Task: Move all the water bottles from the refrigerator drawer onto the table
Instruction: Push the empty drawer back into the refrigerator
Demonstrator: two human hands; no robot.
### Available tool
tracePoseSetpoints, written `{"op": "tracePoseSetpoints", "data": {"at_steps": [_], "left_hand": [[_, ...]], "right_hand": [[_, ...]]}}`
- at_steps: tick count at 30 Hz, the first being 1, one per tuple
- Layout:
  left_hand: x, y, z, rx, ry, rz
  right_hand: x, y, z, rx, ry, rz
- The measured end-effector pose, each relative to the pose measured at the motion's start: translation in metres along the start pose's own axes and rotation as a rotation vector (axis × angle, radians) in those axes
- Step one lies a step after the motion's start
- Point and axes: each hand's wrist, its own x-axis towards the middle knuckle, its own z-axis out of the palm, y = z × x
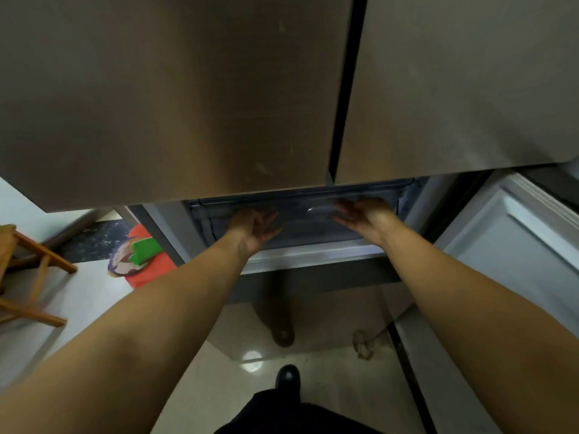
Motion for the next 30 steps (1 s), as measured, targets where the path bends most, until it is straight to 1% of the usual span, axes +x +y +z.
{"op": "tracePoseSetpoints", "data": {"at_steps": [1, 3, 6, 9, 11, 12, 15, 16, 18, 19, 20, 21, 22, 23, 24, 26, 27, 28, 30], "left_hand": [[0.0, -0.003, 0.001, 0.027, 0.0, 0.0], [-0.001, -0.008, 0.002, 0.116, 0.012, -0.001], [-0.011, -0.021, 0.008, 0.303, -0.004, -0.027], [-0.025, -0.049, 0.026, 0.544, -0.047, 0.043], [-0.043, -0.074, 0.046, 0.688, -0.081, 0.153], [-0.054, -0.086, 0.059, 0.743, -0.128, 0.215], [-0.09, -0.123, 0.098, 0.873, -0.365, 0.42], [-0.107, -0.138, 0.114, 0.921, -0.463, 0.508], [-0.129, -0.15, 0.134, 1.002, -0.584, 0.714], [-0.143, -0.157, 0.147, 1.036, -0.644, 0.808], [-0.164, -0.168, 0.162, 1.059, -0.717, 0.888], [-0.176, -0.171, 0.173, 1.077, -0.764, 0.98], [-0.192, -0.178, 0.188, 1.091, -0.827, 1.087], [-0.208, -0.187, 0.204, 1.102, -0.895, 1.186], [-0.221, -0.194, 0.218, 1.126, -0.963, 1.26], [-0.245, -0.213, 0.245, 1.246, -1.099, 1.347], [-0.254, -0.223, 0.255, 1.353, -1.155, 1.373], [-0.262, -0.233, 0.263, 1.48, -1.182, 1.391], [-0.27, -0.245, 0.272, 1.697, -1.142, 1.392]], "right_hand": [[-0.001, 0.002, -0.002, -0.022, 0.0, -0.002], [-0.001, 0.003, -0.007, -0.122, 0.065, -0.021], [-0.015, 0.003, -0.016, -0.283, 0.123, -0.05], [-0.045, 0.008, -0.033, -0.492, 0.113, -0.073], [-0.071, 0.013, -0.051, -0.62, 0.139, -0.128], [-0.087, 0.015, -0.061, -0.688, 0.165, -0.172], [-0.144, 0.01, -0.097, -0.956, 0.311, -0.42], [-0.176, 0.004, -0.116, -1.045, 0.39, -0.512], [-0.225, -0.01, -0.136, -1.117, 0.507, -0.718], [-0.253, -0.018, -0.149, -1.147, 0.602, -0.818], [-0.289, -0.026, -0.164, -1.188, 0.732, -0.884], [-0.308, -0.034, -0.176, -1.221, 0.825, -0.936], [-0.332, -0.042, -0.189, -1.251, 0.908, -0.946], [-0.353, -0.048, -0.204, -1.289, 0.978, -0.918], [-0.368, -0.052, -0.22, -1.335, 1.036, -0.838], [-0.393, -0.054, -0.255, -1.434, 1.123, -0.587], [-0.403, -0.05, -0.271, -1.459, 1.153, -0.443], [-0.414, -0.044, -0.283, -1.453, 1.174, -0.304], [-0.431, -0.03, -0.299, -1.446, 1.192, -0.091]]}}
